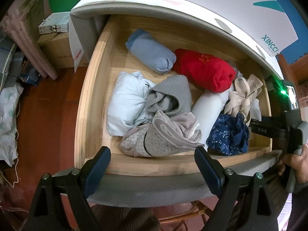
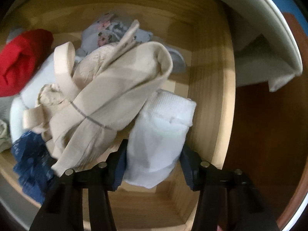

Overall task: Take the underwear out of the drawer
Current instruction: 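Lower the right tool into the drawer and grasp the white folded underwear, then grasp the grey patterned underwear with the left tool while the right tool holds the white underwear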

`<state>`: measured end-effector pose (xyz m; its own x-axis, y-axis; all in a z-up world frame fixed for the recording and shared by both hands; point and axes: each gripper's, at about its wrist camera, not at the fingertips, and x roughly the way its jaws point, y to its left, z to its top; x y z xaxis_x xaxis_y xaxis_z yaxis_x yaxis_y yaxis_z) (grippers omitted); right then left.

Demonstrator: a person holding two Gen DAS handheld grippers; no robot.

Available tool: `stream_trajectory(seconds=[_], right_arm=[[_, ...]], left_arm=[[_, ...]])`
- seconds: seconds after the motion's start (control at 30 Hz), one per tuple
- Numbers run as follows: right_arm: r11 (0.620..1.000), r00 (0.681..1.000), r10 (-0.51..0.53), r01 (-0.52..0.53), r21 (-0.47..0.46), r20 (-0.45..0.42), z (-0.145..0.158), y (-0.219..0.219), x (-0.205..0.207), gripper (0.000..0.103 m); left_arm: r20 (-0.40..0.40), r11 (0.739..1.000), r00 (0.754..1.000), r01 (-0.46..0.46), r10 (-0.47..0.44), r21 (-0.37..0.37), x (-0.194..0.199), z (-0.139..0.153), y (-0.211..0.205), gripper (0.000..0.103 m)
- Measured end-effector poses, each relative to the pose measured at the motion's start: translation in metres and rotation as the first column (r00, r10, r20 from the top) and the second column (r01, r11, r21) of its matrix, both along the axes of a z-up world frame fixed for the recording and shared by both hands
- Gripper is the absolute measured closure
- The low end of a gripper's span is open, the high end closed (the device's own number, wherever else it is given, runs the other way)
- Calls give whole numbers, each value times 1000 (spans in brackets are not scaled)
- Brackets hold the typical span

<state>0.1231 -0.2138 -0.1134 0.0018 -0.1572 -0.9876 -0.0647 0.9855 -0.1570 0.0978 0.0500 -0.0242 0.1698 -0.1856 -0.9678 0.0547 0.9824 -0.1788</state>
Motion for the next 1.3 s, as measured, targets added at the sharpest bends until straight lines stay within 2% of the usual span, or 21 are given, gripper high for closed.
stream_trajectory(seconds=[0.13,0.27,0.43,0.57,0.67,0.8,1.03,1.27,1.3], right_arm=[[991,998,-56,58,120,-22,4,-13,-12,57],[976,996,-84,88,200,-28,9,-19,-30,57],[969,997,-77,76,235,-6,23,-14,-47,57],[959,997,-79,77,271,-6,46,-29,-49,57],[946,995,-95,94,311,-12,40,-40,-55,57],[928,994,-107,108,357,-23,35,-60,-59,57],[937,998,-62,52,346,19,46,-60,-61,57],[931,997,-64,46,362,38,51,-52,-58,57],[932,997,-64,46,360,38,51,-53,-58,57]], left_arm=[[1,999,1000,25,-25,24,4,1,-6,12],[4,997,999,48,-48,57,8,5,-12,12],[0,995,998,59,-59,84,13,4,-24,12],[-29,990,997,72,-68,125,17,-7,-38,12],[-45,991,998,44,-39,129,23,-15,-41,12],[-65,992,998,21,-13,122,32,-24,-42,12],[-92,997,995,-22,29,73,38,-39,-39,13],[-72,998,996,-39,43,56,35,-40,-31,42],[-70,998,996,-43,47,54,34,-38,-31,43]])
